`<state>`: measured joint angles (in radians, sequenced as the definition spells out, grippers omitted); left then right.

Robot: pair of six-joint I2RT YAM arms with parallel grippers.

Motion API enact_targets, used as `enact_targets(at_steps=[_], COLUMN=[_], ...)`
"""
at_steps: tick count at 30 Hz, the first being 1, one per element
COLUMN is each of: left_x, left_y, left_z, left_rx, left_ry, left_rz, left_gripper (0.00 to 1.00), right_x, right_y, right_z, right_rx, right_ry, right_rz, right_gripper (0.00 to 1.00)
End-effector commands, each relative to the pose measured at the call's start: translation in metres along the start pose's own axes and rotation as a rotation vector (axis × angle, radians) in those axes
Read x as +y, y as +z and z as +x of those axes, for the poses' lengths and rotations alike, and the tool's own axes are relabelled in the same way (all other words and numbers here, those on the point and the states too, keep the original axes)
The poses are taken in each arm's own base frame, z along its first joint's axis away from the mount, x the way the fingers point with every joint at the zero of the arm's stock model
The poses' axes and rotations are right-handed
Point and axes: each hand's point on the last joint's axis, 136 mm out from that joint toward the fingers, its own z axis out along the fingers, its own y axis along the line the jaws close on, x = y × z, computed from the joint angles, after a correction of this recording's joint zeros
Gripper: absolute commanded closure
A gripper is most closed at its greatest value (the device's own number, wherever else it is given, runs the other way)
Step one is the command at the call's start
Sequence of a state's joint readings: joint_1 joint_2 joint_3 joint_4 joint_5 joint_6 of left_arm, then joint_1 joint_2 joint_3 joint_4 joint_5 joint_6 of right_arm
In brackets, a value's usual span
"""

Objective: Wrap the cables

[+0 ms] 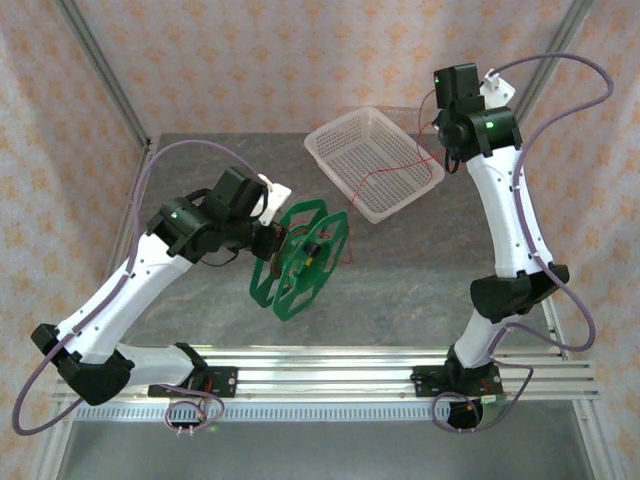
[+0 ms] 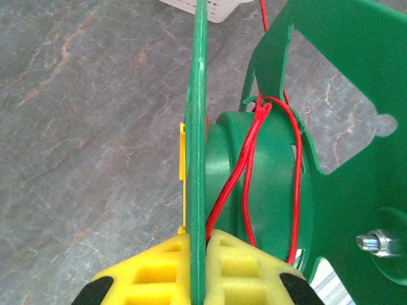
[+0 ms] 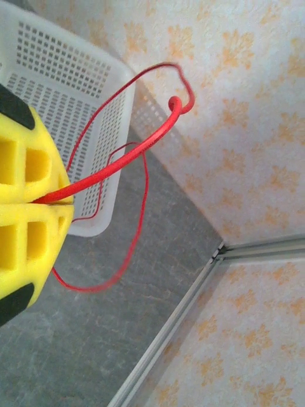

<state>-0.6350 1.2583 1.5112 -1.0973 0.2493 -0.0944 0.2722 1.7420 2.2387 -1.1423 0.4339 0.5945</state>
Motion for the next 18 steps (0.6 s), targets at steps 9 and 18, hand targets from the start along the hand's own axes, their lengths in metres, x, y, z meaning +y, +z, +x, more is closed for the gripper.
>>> enact_targets(at_steps=[9, 18], left_x=[0.003, -0.001], left_y=[0.000, 0.008], left_z=[0.008, 0.020], left_rx=[-0.017, 0.009], left_ry=[0.150, 0.314], left_rz=[-0.101, -0.203], left_gripper=[1.00, 1.00], right_x=[-0.009, -0.016], right_y=[-0.049, -0.104], right_z=[-0.074, -0.122], right_rx=[-0.237, -0.368], right_ry=[0.219, 0.416], right_rz=[-0.074, -0.228], right_gripper=[1.00, 1.00])
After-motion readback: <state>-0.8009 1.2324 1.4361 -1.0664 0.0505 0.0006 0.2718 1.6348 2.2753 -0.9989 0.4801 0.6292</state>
